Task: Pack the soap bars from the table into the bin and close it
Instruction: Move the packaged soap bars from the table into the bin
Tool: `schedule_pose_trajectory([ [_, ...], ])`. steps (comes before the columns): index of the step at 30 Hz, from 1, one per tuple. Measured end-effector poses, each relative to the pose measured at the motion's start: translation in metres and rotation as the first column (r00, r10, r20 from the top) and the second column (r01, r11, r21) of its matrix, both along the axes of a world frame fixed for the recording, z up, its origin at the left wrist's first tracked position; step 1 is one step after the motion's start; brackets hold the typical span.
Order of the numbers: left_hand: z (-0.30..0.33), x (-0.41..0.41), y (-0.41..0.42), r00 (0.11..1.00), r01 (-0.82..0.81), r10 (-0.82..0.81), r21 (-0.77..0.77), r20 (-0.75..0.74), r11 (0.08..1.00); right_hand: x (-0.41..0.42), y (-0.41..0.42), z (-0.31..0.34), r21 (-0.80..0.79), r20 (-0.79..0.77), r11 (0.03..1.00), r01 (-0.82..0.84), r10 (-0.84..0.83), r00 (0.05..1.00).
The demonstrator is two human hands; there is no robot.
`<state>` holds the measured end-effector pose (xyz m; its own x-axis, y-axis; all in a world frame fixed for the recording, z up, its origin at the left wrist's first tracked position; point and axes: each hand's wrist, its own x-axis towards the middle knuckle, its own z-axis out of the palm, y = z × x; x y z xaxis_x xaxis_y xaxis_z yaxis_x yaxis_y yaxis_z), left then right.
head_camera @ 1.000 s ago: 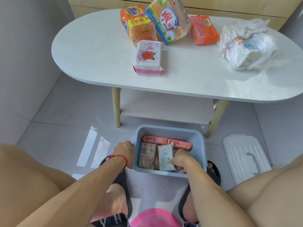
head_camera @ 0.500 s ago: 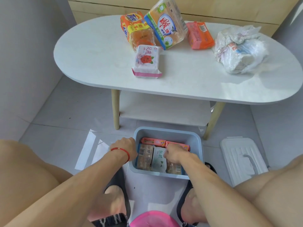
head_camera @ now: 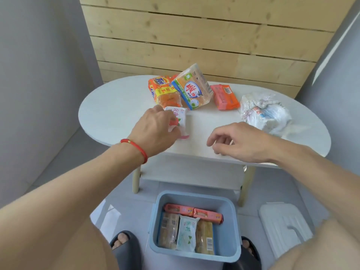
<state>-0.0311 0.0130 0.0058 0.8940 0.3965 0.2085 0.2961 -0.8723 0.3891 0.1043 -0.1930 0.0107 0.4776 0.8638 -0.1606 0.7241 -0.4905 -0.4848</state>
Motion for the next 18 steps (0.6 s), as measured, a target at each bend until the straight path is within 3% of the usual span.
schedule_pose_trajectory([
  [4,-0.022,0.041,-0.003,0.974,-0.175,0.172,-0.008,-0.147,0.984,0.030,0.007,-0.011,0.147,-0.056,0.961,0.234,-0.228,0.972],
  [6,-0.027,0.052,-0.009,0.973,-0.200,0.199,0.005,-0.117,0.980,0.030,0.018,-0.013,0.146,-0.116,0.948,0.283,-0.268,0.956],
  [8,-0.027,0.049,-0.021,0.981,-0.192,0.188,-0.078,-0.055,0.978,0.021,0.028,-0.014,0.135,-0.191,0.942,0.309,-0.281,0.940],
  [11,-0.030,0.021,-0.056,0.987,-0.128,0.148,-0.251,0.062,0.959,-0.007,0.030,-0.015,0.075,-0.402,0.927,0.369,-0.310,0.862],
  [14,-0.040,-0.018,-0.096,0.975,-0.006,0.078,-0.325,0.209,0.946,-0.038,0.003,-0.022,0.086,-0.600,0.900,0.428,-0.295,0.743],
  [16,-0.055,-0.041,-0.116,0.970,0.096,-0.006,-0.361,0.244,0.928,-0.057,-0.022,-0.040,0.058,-0.556,0.903,0.426,-0.325,0.765],
  [18,-0.078,-0.058,-0.127,0.973,0.203,-0.129,-0.446,0.190,0.872,-0.073,-0.042,-0.060,-0.034,-0.496,0.911,0.411,-0.372,0.785],
])
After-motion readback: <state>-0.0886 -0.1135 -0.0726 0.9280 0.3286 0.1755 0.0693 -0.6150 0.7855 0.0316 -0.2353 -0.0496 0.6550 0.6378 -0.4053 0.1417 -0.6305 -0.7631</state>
